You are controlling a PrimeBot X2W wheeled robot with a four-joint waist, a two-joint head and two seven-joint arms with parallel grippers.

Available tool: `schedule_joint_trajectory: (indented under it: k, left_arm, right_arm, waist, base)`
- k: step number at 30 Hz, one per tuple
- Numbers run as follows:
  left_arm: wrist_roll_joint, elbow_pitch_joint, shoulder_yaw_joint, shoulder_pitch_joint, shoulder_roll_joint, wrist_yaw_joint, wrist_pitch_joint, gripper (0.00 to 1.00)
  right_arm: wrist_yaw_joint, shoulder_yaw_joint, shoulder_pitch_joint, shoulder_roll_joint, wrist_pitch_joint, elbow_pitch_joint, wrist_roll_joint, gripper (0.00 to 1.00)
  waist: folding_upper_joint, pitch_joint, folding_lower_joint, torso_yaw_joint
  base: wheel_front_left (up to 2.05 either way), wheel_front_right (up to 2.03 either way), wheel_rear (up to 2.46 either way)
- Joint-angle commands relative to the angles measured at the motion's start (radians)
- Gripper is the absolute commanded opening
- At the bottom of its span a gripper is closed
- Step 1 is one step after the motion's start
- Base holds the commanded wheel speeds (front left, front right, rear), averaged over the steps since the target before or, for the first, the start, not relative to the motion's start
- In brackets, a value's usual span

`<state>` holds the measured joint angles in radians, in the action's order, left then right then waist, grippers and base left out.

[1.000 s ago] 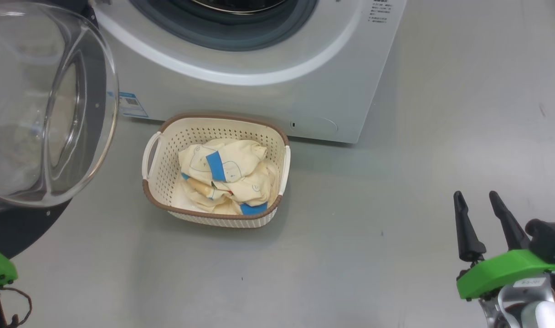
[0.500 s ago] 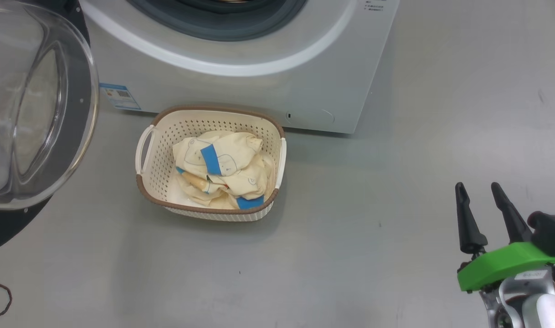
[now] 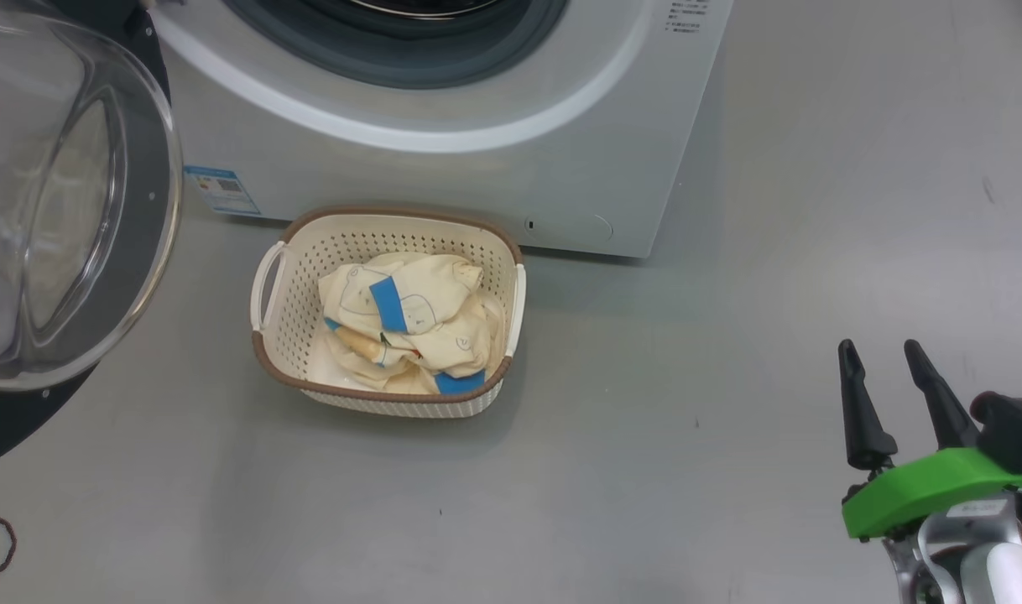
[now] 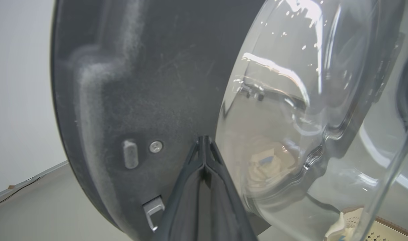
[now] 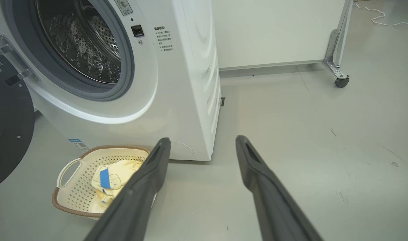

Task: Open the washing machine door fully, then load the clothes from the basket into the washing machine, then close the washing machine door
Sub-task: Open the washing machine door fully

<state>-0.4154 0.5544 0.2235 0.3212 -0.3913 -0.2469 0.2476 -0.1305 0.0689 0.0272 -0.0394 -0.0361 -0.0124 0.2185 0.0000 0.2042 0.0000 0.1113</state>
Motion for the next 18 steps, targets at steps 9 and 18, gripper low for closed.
schedule_joint_trajectory:
  k: [9,18]
  left_arm:
    - [0.113,-0.176,0.070,-0.086,0.075,-0.006,0.014,0.00]
    - [0.205,-0.338,0.034,-0.190,0.185,0.002,0.014,0.68]
  right_arm:
    - [0.000,-0.017,-0.024,-0.011,-0.010,-0.020,-0.006,1.00]
    - [0.000,-0.019,-0.006,-0.011,-0.012,-0.017,-0.006,1.00]
  waist:
    - [0.0000,-0.042,0.0000,-0.004]
    - [0.0000,-0.077,0.0000,-0.016]
  base:
    - [0.00,0.00,0.00]
    - [0.00,0.00,0.00]
